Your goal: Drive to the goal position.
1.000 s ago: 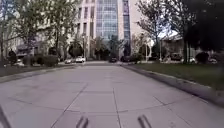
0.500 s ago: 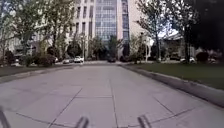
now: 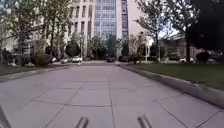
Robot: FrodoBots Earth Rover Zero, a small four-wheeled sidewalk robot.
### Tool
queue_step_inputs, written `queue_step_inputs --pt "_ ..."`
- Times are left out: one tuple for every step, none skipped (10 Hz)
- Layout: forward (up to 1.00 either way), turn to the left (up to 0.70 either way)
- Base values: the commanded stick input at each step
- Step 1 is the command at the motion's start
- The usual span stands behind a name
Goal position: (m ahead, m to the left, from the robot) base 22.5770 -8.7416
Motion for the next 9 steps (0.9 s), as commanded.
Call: queue_step_inputs --pt "0.7 0.0" --pt "0.7 0.0" --pt "0.7 0.0" --pt "0.7 0.0" --pt "0.7 0.0" --pt "0.7 0.0" --pt "0.7 0.0" --pt "0.7 0.03" --pt "0.7 0.06"
